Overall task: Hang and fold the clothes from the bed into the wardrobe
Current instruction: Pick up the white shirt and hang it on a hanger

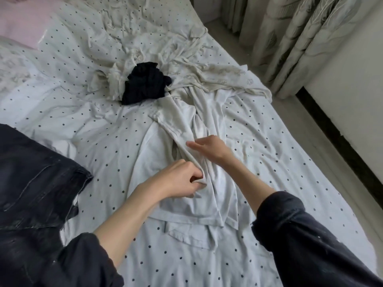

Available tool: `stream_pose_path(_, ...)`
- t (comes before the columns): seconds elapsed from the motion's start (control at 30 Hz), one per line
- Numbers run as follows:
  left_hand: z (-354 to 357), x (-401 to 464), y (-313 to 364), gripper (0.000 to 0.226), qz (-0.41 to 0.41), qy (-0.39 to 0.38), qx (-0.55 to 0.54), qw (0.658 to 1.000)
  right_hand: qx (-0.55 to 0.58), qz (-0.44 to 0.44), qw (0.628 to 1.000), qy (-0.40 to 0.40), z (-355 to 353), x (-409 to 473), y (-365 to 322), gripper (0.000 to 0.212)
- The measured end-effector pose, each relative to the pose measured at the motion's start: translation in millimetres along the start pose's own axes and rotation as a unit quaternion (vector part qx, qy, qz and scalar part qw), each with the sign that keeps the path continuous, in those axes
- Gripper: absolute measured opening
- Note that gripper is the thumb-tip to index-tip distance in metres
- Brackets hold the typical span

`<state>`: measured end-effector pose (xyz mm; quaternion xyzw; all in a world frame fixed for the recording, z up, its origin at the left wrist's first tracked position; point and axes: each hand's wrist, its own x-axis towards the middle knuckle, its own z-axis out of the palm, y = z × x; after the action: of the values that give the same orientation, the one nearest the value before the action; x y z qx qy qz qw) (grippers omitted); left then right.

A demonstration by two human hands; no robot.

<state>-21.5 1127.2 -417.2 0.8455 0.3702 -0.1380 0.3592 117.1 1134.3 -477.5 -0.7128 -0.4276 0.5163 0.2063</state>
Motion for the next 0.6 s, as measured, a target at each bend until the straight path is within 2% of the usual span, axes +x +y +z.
stream_pose_path(0.07, 3.0, -9.4, -3.8, 0.051, -0.001, -0.005, 0.025, 1.000, -0.064, 0.015, 0.998, 0.005, 11.4, 0.8, -6.9, 0.049)
stream_pose_path(0.13, 11.4, -15.7, -11.2, 0.052, -0.023, -0.017, -0.004, 1.000, -0.113, 0.031, 0.992, 0.036, 17.4, -1.4, -8.9, 0.029)
stream_pose_path(0.2, 19.6, -20.7, -23.3, 0.051, -0.065, -0.042, -0.112, 0.991, -0.116, 0.045, 0.990, 0.064, 18.6, -9.6, -9.1, 0.025)
stream_pose_path(0.27, 23.7, -27.1, -33.7, 0.040, -0.088, -0.057, -0.259, 0.960, -0.099, 0.045, 0.992, 0.071, 18.5, -23.5, -7.2, 0.025)
stream_pose_path(0.33, 27.8, -30.0, -42.7, 0.034, -0.144, 0.008, -0.391, 0.909, -0.112, 0.028, 0.991, 0.061, 24.6, -42.7, 1.1, 0.018)
stream_pose_path(0.4, 29.9, -20.8, -56.9, 0.036, -0.219, 0.108, -0.455, 0.857, -0.133, -0.004, 0.990, 0.042, 35.5, -67.6, 15.6, 0.022)
stream_pose_path(0.5, 31.2, 0.3, -61.5, 0.054, -0.268, 0.149, -0.515, 0.800, -0.116, -0.065, 0.991, -0.012, 47.1, -101.0, 38.5, 0.024)
stream_pose_path(0.53, 32.1, 7.1, -59.9, 0.050, -0.281, 0.178, -0.520, 0.787, -0.123, -0.078, 0.989, -0.031, 48.0, -108.0, 42.8, 0.026)
stream_pose_path(0.57, 32.3, 12.1, -55.0, 0.037, -0.283, 0.218, -0.510, 0.782, -0.131, -0.089, 0.986, -0.044, 47.8, -112.0, 45.1, 0.029)
stream_pose_path(0.6, 33.0, 14.8, -49.4, 0.024, -0.283, 0.256, -0.477, 0.792, -0.141, -0.097, 0.984, -0.051, 45.9, -113.7, 45.4, 0.031)
